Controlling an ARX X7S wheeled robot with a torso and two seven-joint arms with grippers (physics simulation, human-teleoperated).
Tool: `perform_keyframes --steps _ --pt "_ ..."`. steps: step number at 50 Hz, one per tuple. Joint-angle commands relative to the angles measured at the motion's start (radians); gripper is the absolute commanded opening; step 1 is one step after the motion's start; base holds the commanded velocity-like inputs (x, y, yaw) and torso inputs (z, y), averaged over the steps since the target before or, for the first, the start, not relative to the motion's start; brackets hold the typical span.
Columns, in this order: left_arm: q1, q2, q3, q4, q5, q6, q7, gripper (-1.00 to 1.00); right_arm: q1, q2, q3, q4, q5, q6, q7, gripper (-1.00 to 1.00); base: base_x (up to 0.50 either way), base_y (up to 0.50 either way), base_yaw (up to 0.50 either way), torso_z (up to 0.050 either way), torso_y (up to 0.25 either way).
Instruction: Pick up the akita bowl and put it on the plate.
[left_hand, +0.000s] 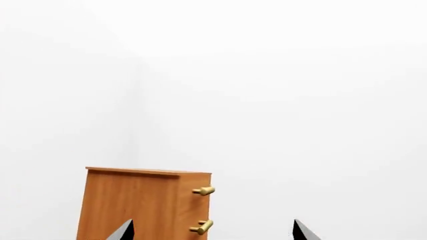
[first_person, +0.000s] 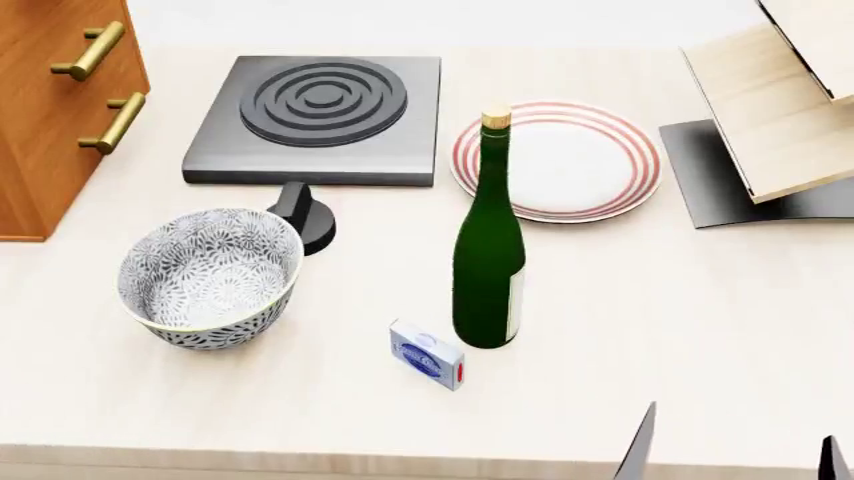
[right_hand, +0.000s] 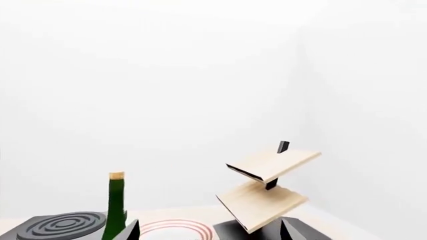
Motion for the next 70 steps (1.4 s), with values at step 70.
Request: perform_keyframes --steps 70 --pt "0.006 -0.060 0.049 -0.057 -0.036 0.067 -0.075 1.00 0.010 0.064 -0.111 0.112 0.007 -0.075 0.039 1.00 0.00 -0.17 0.00 0.000 0.000"
